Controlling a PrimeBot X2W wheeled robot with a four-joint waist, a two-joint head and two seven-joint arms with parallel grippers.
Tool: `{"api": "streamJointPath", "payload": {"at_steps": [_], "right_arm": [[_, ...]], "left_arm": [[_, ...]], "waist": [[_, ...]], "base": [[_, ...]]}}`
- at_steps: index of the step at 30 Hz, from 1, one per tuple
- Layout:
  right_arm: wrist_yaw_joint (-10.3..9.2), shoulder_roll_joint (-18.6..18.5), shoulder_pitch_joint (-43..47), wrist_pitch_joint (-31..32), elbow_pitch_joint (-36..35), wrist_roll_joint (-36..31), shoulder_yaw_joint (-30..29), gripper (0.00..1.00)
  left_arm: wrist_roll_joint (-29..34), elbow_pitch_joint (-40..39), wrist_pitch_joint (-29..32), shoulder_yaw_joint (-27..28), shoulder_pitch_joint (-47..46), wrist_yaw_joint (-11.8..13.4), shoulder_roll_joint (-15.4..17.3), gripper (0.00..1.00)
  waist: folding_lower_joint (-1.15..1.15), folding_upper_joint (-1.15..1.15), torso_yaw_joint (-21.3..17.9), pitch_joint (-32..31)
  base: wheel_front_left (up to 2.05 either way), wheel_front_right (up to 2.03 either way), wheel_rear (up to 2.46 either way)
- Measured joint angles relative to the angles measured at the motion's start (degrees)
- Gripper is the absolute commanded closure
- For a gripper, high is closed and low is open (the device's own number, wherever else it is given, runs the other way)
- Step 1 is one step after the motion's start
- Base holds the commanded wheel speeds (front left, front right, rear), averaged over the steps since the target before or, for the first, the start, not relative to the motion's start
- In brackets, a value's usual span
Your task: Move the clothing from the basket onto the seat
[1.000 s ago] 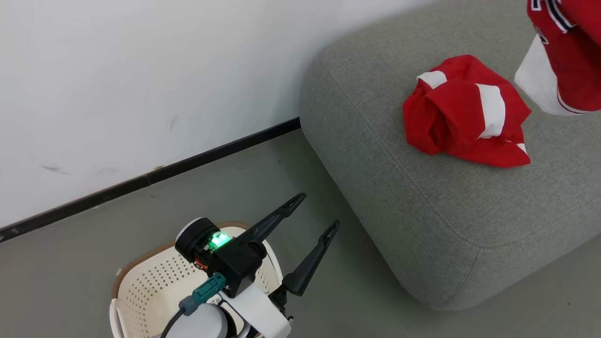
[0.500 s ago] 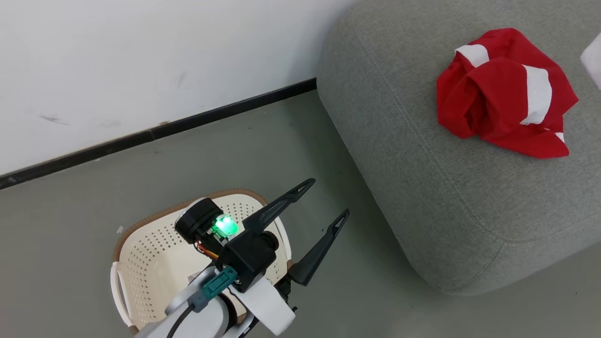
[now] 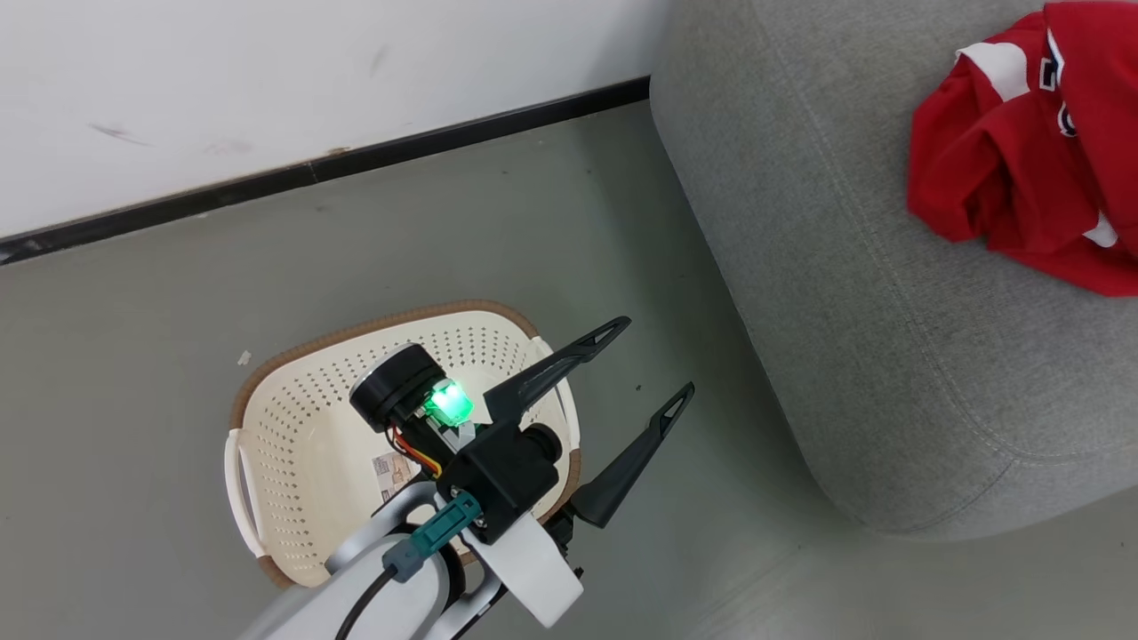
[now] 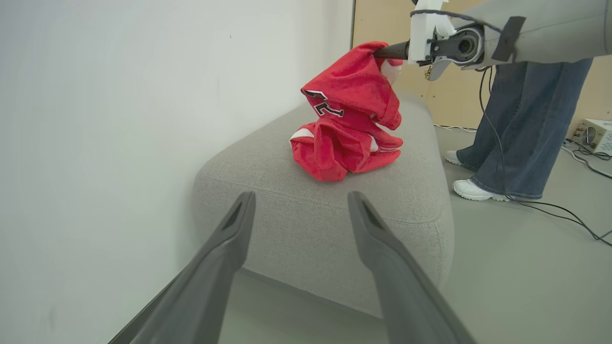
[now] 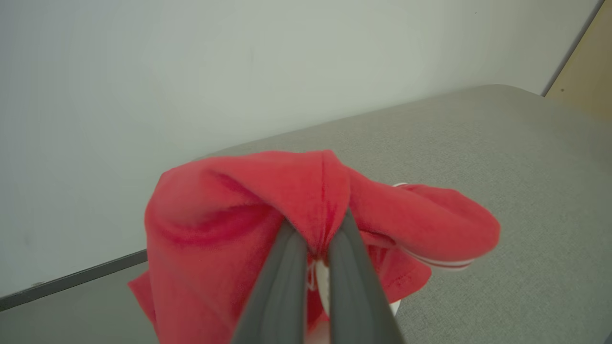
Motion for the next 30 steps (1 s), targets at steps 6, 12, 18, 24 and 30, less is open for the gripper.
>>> {"api": "streamJointPath", "payload": {"at_steps": [6,12,18,24,30], "right_arm": [[0.00,2.1,0.1,-0.7,2.6,-2.2,0.7,1.00],[0.00,3.2,0.2,-0.7,3.1,-3.9,4.2,1.00],[0.07,3.0,0.1,-1.2,2.5,-3.9,4.8,0.59],[0.07,3.1,0.1,-1.8,1.5,-3.8,5.7,0.00],[0.07,3.9,1.3,-2.3,-0.1,-3.2,7.4,0.00]], "left_arm": [[0.0,-0.3,0.5,0.0,-1.1,-0.3,0.0,0.00],[0.1,-0.4,0.5,0.1,-2.4,-0.4,-0.1,0.00],[0.3,-0.4,0.5,0.5,-3.5,-0.9,-0.2,0.00],[0.3,0.5,0.1,1.3,-4.6,-1.0,0.4,0.00],[0.3,1.7,-1.2,2.4,-4.6,-1.3,0.9,0.00]], "waist": [[0.00,0.00,1.5,2.2],[0.00,0.00,2.5,3.9],[0.00,0.00,3.0,5.6],[0.00,0.00,1.5,6.4],[0.00,0.00,-0.1,5.8]], "base": [[0.00,0.00,0.00],[0.00,0.00,0.00],[0.00,0.00,0.00],[0.00,0.00,0.00],[0.00,0.00,0.00]]}}
